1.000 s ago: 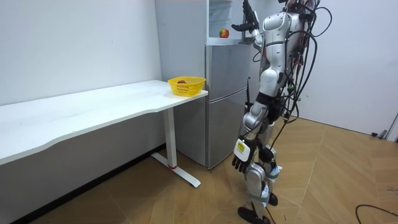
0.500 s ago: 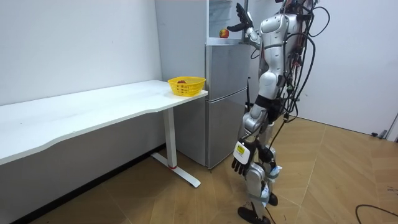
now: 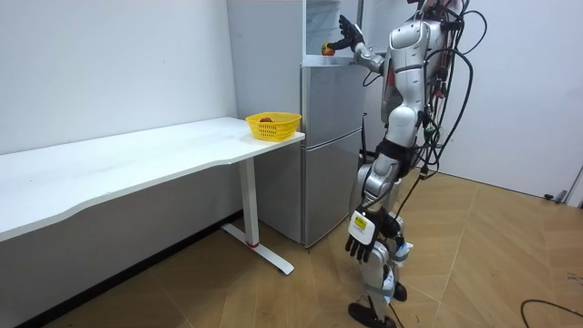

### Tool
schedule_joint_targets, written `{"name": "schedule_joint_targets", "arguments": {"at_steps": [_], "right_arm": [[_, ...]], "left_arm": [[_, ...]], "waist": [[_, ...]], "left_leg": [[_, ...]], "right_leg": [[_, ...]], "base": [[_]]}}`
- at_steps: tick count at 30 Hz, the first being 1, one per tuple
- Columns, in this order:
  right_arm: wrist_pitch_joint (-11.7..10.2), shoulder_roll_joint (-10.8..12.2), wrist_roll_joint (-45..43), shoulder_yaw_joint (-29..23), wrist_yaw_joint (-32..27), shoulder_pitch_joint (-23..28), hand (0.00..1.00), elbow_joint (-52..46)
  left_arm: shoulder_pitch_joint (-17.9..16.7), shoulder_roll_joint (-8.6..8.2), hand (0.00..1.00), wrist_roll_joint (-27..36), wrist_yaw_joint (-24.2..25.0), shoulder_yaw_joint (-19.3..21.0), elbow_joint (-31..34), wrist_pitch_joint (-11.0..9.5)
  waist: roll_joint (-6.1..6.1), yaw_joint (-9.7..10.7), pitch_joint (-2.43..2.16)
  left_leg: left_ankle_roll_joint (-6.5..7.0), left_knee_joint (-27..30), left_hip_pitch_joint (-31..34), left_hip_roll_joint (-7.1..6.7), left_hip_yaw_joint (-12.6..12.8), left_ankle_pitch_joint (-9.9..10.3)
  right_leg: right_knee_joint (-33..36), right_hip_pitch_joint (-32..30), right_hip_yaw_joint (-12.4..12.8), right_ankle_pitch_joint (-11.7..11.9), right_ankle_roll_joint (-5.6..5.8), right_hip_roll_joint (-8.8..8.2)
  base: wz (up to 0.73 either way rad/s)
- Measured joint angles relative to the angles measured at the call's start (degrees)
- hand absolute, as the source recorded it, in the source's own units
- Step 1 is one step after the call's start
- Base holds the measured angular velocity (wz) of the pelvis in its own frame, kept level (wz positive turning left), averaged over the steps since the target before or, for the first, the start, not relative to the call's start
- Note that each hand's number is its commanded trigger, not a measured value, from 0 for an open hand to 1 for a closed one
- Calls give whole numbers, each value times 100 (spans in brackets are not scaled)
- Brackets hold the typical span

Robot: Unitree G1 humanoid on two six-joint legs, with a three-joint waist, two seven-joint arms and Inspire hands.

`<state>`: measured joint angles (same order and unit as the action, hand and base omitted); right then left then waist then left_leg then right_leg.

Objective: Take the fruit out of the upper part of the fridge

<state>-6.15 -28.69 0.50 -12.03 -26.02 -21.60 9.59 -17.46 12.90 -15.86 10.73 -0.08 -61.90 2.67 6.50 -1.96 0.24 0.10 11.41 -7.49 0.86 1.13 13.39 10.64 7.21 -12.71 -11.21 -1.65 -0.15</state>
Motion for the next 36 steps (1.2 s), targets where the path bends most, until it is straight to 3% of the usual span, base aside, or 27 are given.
{"name": "schedule_joint_targets", "arguments": {"at_steps": [6, 9, 13, 27, 33, 36], "right_arm": [[72, -280, 177, 4, -51, -370, 0, 445], [125, -505, 183, 11, -138, -758, 0, 1155], [257, -508, 213, 46, -136, -1008, 0, 1440], [449, -688, 600, 199, 209, -1047, 0, 1638], [503, -1023, 882, 490, 436, -1133, 0, 2207], [503, -1023, 1084, 623, 511, -1233, 0, 2435]], "left_arm": [[-56, 78, 0, 13, 8, 1, 5, 52], [-63, 179, 0, 46, -10, 18, 2, 92], [-83, 179, 0, 52, -48, 113, 9, 128], [-217, 181, 0, 38, -2, 220, 293, 309], [-243, 183, 0, 58, -2, 200, 294, 331], [-248, 183, 0, 58, 2, 195, 299, 326]], "waist": [[29, 23, -5], [99, 10, -52], [114, 20, -59], [100, 68, -55], [116, 20, -71], [122, 23, -68]], "left_leg": [[6, 47, 42, -42, -67, -3], [16, 81, 81, -60, -146, -10], [16, 94, 87, -60, -176, -10], [16, 185, 239, -69, -208, -9], [14, 244, 454, -62, -215, -11], [13, 258, 483, -61, -218, -11]], "right_leg": [[-4, 3, -81, -7, 7, -43], [-2, 18, -164, -10, 12, -59], [-2, 67, -200, -10, 11, -60], [12, -34, -247, -11, 11, -61], [136, -249, -302, -15, 1, -84], [135, -264, -312, -15, 1, -85]], "base": [[5], [13], [4], [3], [0], [1]]}}
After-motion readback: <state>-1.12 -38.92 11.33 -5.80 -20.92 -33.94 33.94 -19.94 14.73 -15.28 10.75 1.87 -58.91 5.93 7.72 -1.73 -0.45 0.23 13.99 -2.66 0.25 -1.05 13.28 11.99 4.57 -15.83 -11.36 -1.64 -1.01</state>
